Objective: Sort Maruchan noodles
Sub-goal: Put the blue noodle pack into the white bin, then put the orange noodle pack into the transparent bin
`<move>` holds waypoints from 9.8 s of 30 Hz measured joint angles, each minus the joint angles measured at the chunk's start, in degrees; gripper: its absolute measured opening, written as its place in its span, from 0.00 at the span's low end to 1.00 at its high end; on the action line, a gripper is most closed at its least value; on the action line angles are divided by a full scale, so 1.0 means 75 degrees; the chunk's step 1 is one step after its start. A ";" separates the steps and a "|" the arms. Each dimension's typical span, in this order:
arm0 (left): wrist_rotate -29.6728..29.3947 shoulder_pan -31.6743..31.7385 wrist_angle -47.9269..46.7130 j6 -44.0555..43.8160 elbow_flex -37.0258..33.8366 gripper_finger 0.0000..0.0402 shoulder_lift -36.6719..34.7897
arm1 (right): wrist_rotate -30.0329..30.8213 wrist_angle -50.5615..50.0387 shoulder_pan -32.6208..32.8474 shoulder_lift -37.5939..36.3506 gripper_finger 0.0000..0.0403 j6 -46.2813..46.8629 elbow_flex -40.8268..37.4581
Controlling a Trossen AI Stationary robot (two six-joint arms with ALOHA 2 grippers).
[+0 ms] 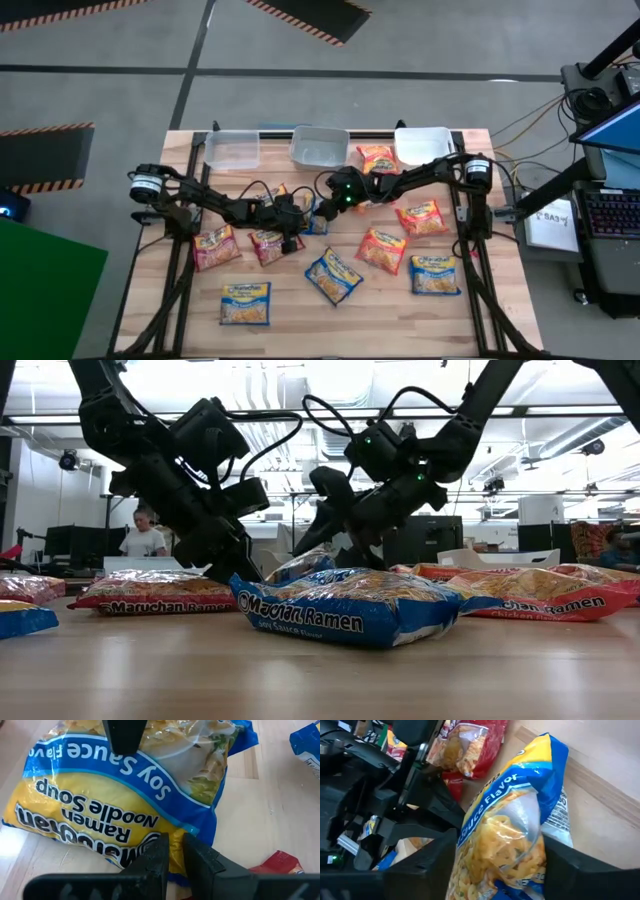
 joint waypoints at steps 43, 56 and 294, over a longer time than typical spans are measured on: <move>0.0023 -0.0012 -0.1017 0.1209 -0.0012 0.09 -0.4621 | 0.4895 -0.3699 -0.0120 -0.4393 0.03 -0.2638 0.0003; 0.0015 -0.0012 -0.0895 0.1180 -0.0012 0.09 -0.4587 | 1.0191 -0.7878 -0.0939 -0.4975 0.03 -0.2013 -0.0105; -0.5076 0.3503 -0.6917 0.0607 0.2836 0.00 -0.4312 | 0.3476 -0.0868 0.0676 -0.7423 0.09 -0.5968 -0.3791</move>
